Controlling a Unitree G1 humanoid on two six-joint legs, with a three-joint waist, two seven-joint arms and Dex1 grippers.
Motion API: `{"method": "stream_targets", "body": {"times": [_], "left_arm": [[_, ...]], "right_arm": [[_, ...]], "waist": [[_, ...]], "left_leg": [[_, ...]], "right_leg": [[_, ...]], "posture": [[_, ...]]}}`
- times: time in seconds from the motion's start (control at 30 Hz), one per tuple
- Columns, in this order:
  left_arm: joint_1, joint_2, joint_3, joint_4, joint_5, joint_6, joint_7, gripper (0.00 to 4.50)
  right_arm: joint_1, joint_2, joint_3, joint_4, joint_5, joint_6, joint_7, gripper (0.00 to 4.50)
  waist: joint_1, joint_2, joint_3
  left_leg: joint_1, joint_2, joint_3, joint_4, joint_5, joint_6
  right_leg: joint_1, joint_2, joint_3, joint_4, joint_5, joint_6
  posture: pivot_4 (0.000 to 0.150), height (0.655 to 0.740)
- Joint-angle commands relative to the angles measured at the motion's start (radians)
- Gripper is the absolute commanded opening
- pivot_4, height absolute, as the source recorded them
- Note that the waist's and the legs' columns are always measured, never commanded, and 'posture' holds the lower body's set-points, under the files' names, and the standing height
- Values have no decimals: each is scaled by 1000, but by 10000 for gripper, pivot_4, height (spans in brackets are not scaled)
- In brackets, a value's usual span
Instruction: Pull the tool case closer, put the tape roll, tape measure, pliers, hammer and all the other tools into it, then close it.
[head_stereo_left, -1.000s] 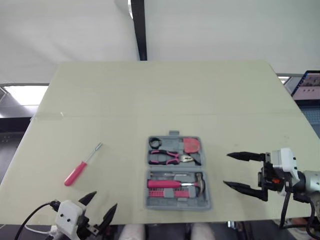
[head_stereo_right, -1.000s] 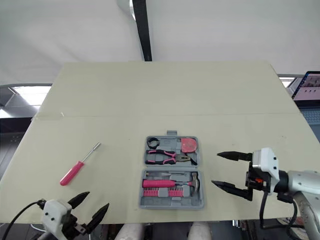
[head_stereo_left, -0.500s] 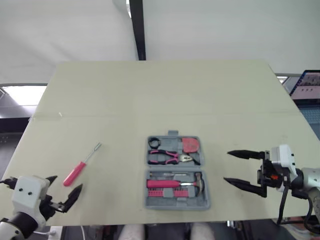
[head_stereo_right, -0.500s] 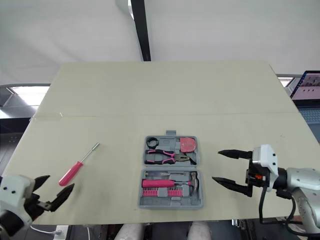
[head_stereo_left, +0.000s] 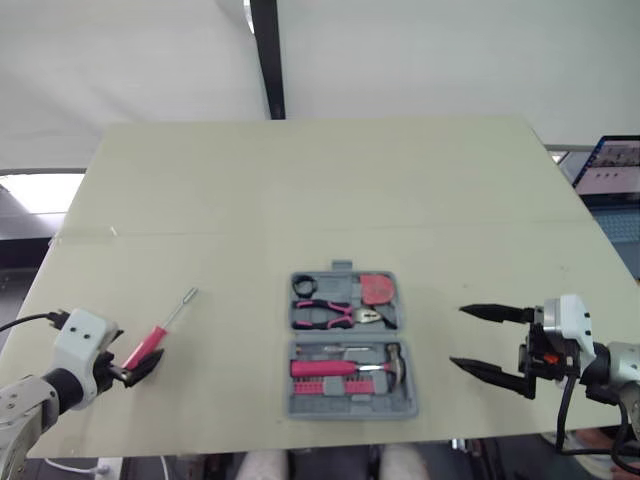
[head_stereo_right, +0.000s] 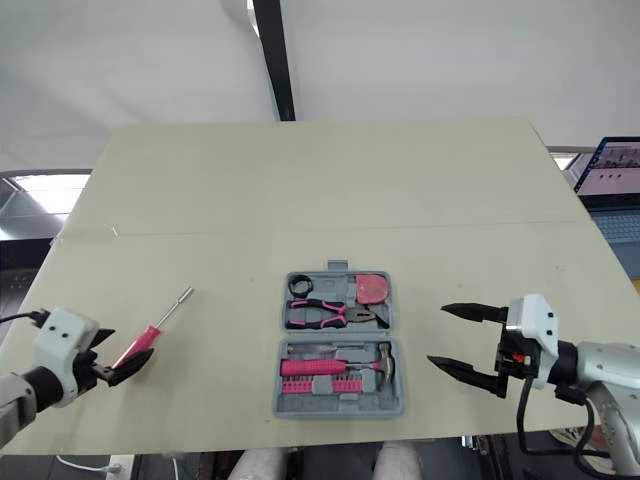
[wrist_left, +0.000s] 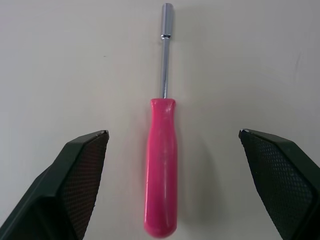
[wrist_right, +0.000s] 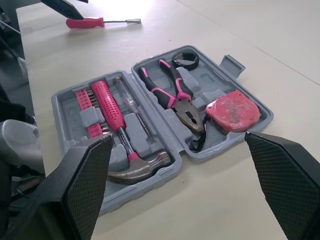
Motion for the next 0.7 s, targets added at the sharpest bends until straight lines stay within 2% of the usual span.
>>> {"method": "stream_targets", "body": {"times": [0.03, 0.2, 0.43, 0.7], "left_arm": [[-35, -3, -42, 72, 48, -26, -6, 44700], [-84, -26, -114, 159, 96, -71, -15, 44700], [-169, -36, -167, 243, 122, -96, -42, 44700], [-213, -73, -191, 243, 130, -93, -39, 44700]], "right_arm": [[14, -23, -62, -41, 14, 7, -11, 45000], [27, -30, -94, -58, 15, 16, -23, 45000], [53, -48, -148, -71, 28, 38, -12, 45000], [78, -53, -184, -80, 34, 50, -3, 45000]], "waist": [[-7, 0, 0], [-9, 0, 0], [17, 6, -3], [24, 8, -5]], "left_leg": [[0, 0, 0, 0, 0, 0], [1, 0, 0, -1, 0, 0], [2, 0, 0, 0, 1, -1], [2, -1, 0, 0, 1, -1]], "right_leg": [[0, 0, 0, 0, 0, 0], [0, 0, 0, 1, 0, 0], [1, -1, 1, 2, 0, 0], [1, -1, 1, 3, 0, 0]], "posture": [[1500, 7400], [1500, 7400], [1500, 7400], [1500, 7400]]}}
